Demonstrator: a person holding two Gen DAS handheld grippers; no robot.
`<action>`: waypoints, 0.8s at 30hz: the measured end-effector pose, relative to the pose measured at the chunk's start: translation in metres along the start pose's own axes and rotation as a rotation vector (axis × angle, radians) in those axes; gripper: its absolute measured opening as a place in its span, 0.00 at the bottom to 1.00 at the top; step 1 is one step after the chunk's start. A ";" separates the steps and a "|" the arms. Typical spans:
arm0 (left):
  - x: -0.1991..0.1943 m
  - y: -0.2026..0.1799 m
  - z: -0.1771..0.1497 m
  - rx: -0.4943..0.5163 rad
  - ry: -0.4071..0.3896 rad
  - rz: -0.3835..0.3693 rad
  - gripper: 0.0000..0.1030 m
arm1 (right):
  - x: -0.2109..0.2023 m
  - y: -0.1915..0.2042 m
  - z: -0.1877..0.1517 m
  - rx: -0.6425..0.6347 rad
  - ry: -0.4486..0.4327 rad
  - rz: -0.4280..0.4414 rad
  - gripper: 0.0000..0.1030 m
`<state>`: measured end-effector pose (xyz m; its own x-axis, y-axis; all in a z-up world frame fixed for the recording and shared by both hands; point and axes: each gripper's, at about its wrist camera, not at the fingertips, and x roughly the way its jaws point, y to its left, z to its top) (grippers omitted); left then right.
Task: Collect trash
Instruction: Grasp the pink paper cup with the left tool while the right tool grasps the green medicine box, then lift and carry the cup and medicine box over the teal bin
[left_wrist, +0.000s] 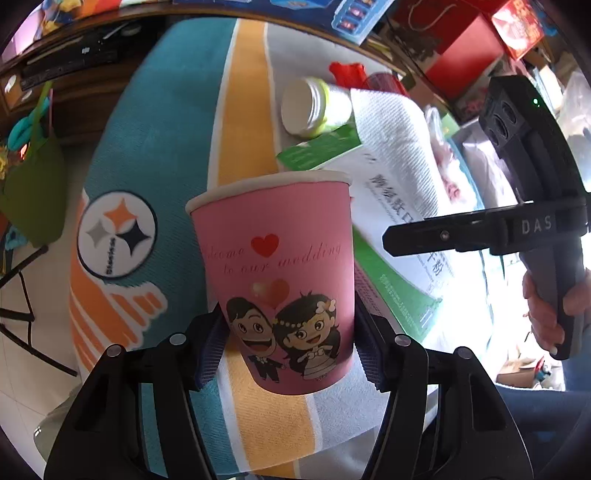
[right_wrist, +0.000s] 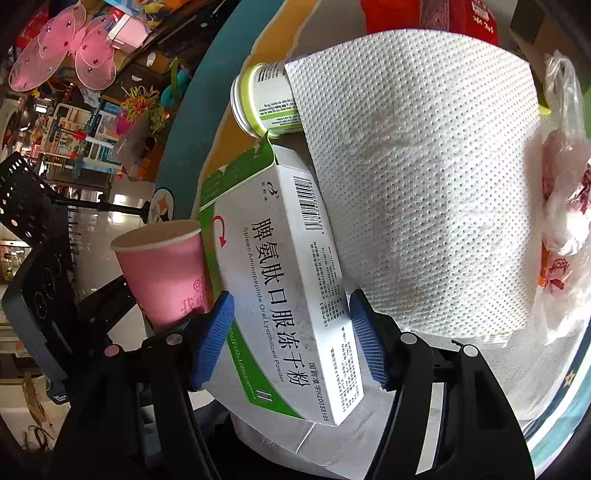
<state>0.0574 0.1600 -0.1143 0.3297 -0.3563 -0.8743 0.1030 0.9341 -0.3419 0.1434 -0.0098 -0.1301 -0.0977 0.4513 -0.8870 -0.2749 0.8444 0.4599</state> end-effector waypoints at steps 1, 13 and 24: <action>0.000 -0.001 -0.001 0.000 -0.005 0.004 0.60 | 0.000 0.001 -0.002 0.002 0.001 0.019 0.54; 0.000 -0.005 -0.003 0.000 -0.021 0.039 0.58 | -0.024 0.015 -0.012 -0.021 -0.017 0.145 0.38; -0.013 0.001 -0.004 -0.052 -0.055 0.054 0.58 | -0.056 0.019 -0.019 -0.044 -0.185 0.035 0.29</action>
<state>0.0496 0.1650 -0.1047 0.3849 -0.3019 -0.8722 0.0354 0.9491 -0.3129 0.1250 -0.0246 -0.0722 0.0690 0.5288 -0.8459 -0.3163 0.8158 0.4842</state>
